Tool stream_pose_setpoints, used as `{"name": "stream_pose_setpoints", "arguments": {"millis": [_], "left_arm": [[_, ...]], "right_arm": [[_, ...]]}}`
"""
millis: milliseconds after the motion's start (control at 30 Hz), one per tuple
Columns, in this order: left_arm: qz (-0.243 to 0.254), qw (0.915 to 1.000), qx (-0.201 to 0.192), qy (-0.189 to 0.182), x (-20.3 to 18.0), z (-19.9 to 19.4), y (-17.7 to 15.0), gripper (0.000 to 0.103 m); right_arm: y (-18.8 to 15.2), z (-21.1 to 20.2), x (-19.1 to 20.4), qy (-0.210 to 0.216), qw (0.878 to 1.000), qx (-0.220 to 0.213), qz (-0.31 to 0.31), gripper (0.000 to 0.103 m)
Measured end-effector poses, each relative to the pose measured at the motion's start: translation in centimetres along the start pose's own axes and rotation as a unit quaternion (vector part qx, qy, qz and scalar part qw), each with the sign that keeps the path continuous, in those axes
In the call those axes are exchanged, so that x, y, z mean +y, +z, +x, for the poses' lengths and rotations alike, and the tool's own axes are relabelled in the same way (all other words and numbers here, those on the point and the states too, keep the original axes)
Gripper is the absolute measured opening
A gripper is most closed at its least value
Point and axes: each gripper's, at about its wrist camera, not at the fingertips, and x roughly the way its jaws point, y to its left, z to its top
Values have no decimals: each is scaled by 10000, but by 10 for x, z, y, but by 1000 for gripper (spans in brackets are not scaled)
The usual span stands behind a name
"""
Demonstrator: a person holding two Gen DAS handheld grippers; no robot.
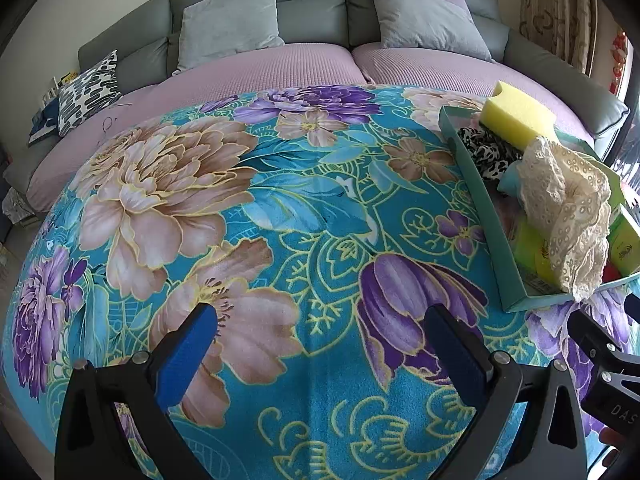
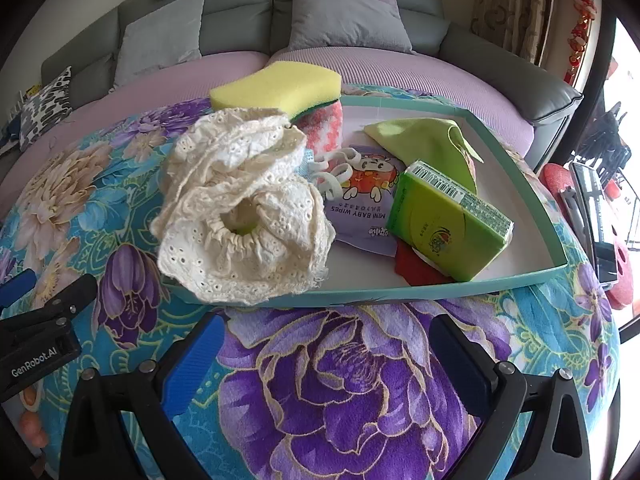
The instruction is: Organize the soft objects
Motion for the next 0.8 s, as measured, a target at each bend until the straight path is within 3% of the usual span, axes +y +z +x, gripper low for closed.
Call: {"name": "stream_pose_setpoints", "arguments": {"millis": [800], "left_arm": [[-33,9999,133,20,3,4,-1,103]], "right_arm": [[0,3,3,-35,10000,29,-23,103]]}}
